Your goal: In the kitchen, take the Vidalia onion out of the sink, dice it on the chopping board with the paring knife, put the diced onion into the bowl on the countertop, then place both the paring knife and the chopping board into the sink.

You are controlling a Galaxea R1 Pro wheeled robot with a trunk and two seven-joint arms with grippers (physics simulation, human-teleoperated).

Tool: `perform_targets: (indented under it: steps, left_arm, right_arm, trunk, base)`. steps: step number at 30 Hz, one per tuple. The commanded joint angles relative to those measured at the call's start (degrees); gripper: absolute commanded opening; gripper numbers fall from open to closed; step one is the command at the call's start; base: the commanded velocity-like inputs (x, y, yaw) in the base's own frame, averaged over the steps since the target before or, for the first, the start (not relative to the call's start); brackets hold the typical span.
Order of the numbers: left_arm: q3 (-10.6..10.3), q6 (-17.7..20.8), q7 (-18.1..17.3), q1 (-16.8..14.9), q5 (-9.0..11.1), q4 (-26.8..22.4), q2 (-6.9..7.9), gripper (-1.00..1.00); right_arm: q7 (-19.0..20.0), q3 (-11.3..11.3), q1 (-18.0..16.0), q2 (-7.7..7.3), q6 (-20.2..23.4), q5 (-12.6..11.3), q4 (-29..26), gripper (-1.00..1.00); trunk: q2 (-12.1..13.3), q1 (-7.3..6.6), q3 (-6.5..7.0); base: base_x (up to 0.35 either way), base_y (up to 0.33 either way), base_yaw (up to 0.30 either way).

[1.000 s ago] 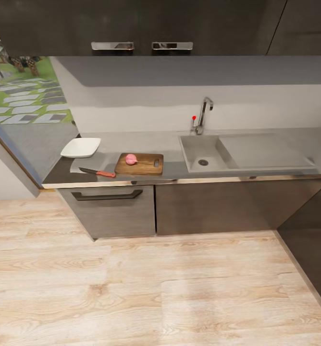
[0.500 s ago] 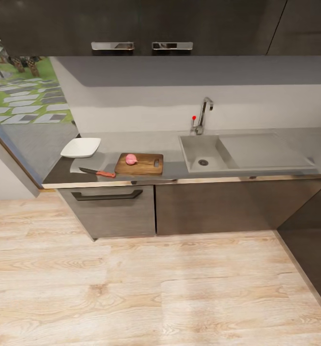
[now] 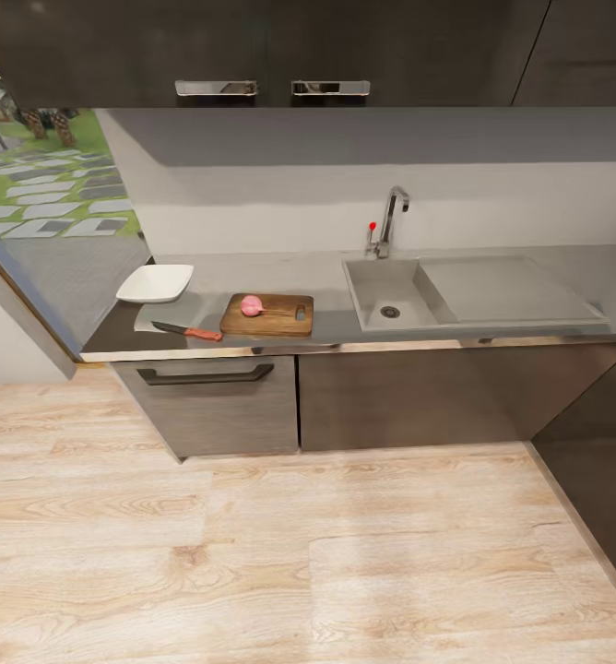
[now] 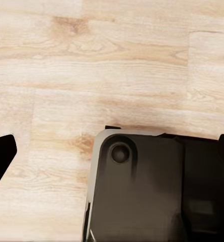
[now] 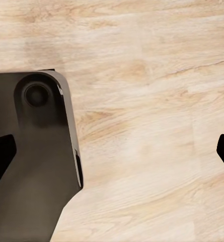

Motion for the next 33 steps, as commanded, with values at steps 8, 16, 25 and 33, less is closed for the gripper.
perform_targets:
  steps: [8,16,25,33]
  left_arm:
    - [0.16,-0.05,-0.57,0.02,0.61,0.36,0.16,1.00]
    - [0.17,0.01,-0.57,0.02,0.61,0.46,0.16,1.00]
    - [0.17,0.03,-0.49,0.02,0.61,0.74,0.16,1.00]
    - [0.17,0.03,-0.48,0.02,0.61,0.76,0.16,1.00]
  right_arm:
    - [0.13,0.06,0.03,0.27,-0.38,-0.27,-0.07,1.00]
    - [0.17,0.03,0.03,0.18,-0.64,-0.20,-0.11,1.00]
    - [0.16,-0.08,0.03,0.19,-0.92,-0.10,-0.24,1.00]
    - [0.17,0.00,0.03,0.18,-5.36,-0.08,-0.24,1.00]
  trunk:
    - [-0.09,0.04,0.07]
    - [-0.09,0.04,0.75]
    - [-0.09,0.04,1.56]
    - [-0.09,0.04,2.15]
  base:
    - [0.000,0.000,0.000]
    - [0.000,0.000,0.000]
    - [0.000,0.000,0.000]
    - [0.000,0.000,0.000]
